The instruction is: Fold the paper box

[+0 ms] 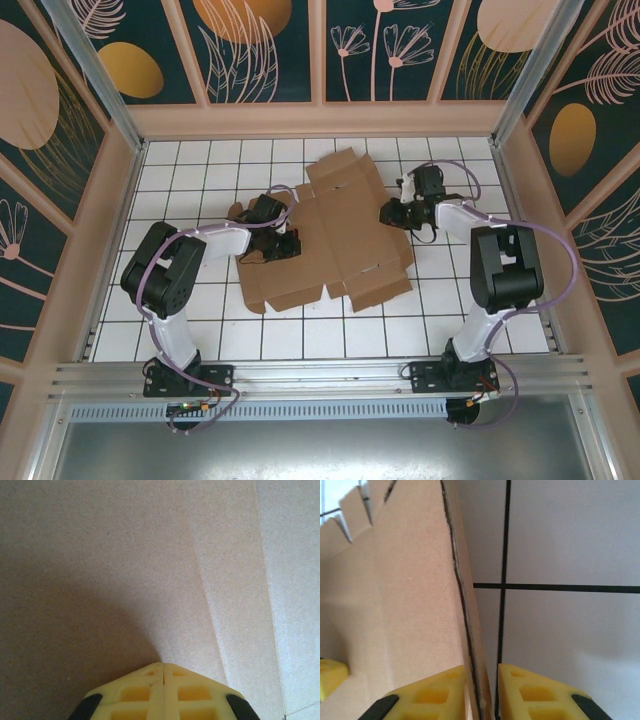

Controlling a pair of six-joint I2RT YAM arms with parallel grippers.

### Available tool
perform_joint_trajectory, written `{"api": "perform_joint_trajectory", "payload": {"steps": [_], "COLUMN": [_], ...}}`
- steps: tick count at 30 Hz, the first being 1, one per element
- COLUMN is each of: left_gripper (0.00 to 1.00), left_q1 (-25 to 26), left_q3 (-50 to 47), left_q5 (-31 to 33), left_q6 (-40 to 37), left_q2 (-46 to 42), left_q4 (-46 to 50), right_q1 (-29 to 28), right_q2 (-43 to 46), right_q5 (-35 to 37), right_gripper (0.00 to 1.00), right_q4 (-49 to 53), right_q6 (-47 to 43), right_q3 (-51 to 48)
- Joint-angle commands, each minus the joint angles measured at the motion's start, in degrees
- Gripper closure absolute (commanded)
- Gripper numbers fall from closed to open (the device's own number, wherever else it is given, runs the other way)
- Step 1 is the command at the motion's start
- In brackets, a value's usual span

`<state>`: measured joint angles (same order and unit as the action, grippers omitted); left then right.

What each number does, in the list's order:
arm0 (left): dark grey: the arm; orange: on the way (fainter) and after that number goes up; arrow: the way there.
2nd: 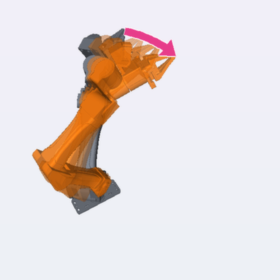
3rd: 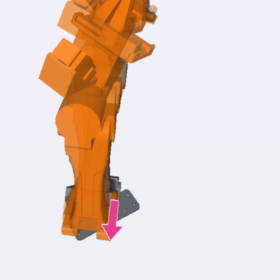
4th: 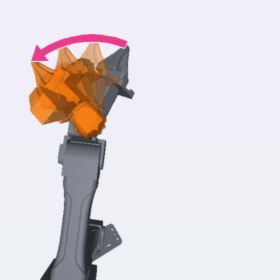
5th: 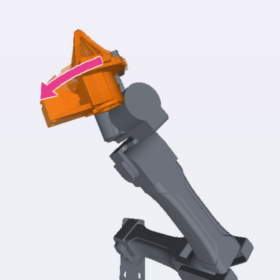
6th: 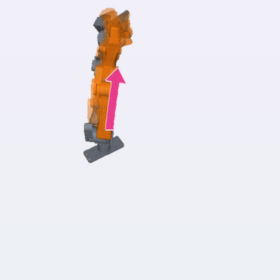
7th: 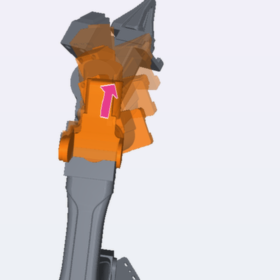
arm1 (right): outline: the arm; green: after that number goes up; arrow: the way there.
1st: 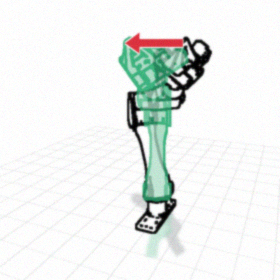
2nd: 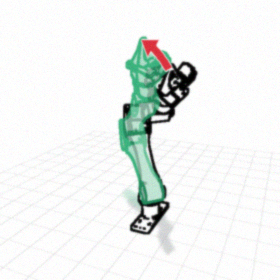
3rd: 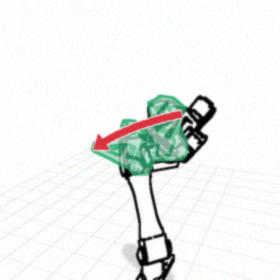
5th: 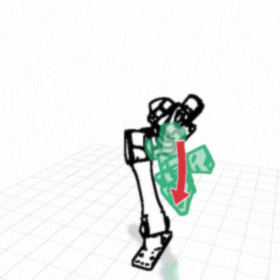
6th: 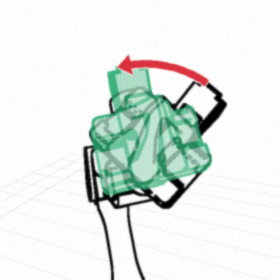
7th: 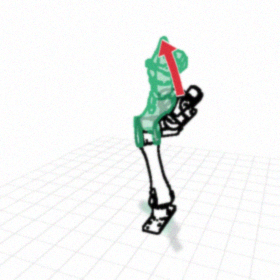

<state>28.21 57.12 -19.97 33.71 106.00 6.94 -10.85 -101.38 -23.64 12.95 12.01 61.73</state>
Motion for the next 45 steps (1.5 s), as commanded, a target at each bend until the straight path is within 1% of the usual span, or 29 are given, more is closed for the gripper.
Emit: {"api": "perform_joint_trajectory", "payload": {"steps": [1,3,6,7,9,13,14,16,18,20,21,24,25,27,29,31,32,35,39,43,45], "left_gripper": [1.00,1.00,1.00,1.00,1.00,1.00,1.00,1.00,1.00,1.00,1.00,1.00,1.00,1.00,1.00,1.00,1.00,1.00,1.00,1.00,1.00], "left_q1": [0.09,0.09,0.07,0.09,0.09,-0.07,-0.22,-0.52,-0.74,-0.84,-0.89,-0.88,-0.87,-0.87,-0.87,-0.90,-0.87,-0.86,-0.87,-0.87,-0.87], "left_q3": [0.56,0.46,0.56,0.50,0.36,0.06,-0.13,-0.28,-0.45,-0.50,-0.44,-0.49,-0.37,-0.36,-0.35,-0.26,-0.28,-0.44,-0.52,-0.61,-0.77], "left_q5": [2.90,3.39,3.71,3.80,3.97,4.19,4.07,4.02,3.97,4.06,4.15,4.23,4.23,3.98,3.46,3.37,3.29,2.94,2.59,2.04,1.56], "left_q6": [-1.79,-2.07,-2.23,-2.25,-2.20,-2.18,-2.16,-2.08,-2.08,-2.07,-2.07,-2.12,-2.16,-2.25,-2.14,-2.21,-2.25,-2.17,-1.93,-1.64,-1.46], "left_q2": [0.71,0.62,0.85,0.90,1.01,0.62,0.51,0.37,0.45,0.52,0.51,0.52,0.53,0.50,0.52,0.39,0.35,0.17,0.15,0.30,0.17], "left_q4": [4.03,4.29,4.40,4.40,4.49,4.51,4.48,4.49,4.40,4.35,4.40,4.40,4.40,4.32,4.13,4.05,4.04,3.88,3.45,3.17,2.90], "right_q1": [-1.13,-1.91,-2.33,-2.42,-2.44,-2.34,-2.33,-2.25,-2.12,-1.98,-2.02,-2.08,-2.19,-3.11,-4.85,-6.39,-7.33,-10.90,-16.57,-20.17,-20.17], "right_q2": [-0.95,-0.95,-1.56,-1.77,-1.87,-1.63,-1.54,-1.26,-1.00,-0.55,-0.32,0.23,0.17,-0.10,-0.69,-1.90,-2.49,-5.24,-10.12,-14.32,-14.50], "right_q5": [5.91,10.16,14.44,14.99,14.47,13.73,13.50,13.29,12.84,12.74,12.83,12.74,12.89,14.49,17.99,21.39,23.69,31.31,43.78,50.81,51.65], "right_gripper": [0.77,0.76,0.76,0.74,0.70,0.70,0.69,0.64,0.64,0.66,0.70,0.91,0.95,0.96,0.94,0.95,1.00,1.00,1.00,1.00,1.00], "right_q4": [1.21,2.47,3.78,4.08,3.89,2.66,2.49,2.23,1.88,1.67,1.48,1.20,1.29,1.93,2.83,4.40,5.22,8.19,12.25,14.49,14.22], "right_q6": [-3.25,-4.65,-6.05,-6.50,-6.63,-6.06,-6.03,-5.71,-5.58,-5.20,-5.08,-4.68,-4.67,-5.11,-5.49,-5.76,-5.86,-7.34,-7.70,-7.71,-7.74], "right_q3": [2.72,3.12,3.46,3.41,2.84,1.27,1.04,0.59,0.21,-0.29,-0.56,-1.13,-1.18,-0.90,-0.28,0.76,1.37,3.39,6.73,8.76,8.92]}}
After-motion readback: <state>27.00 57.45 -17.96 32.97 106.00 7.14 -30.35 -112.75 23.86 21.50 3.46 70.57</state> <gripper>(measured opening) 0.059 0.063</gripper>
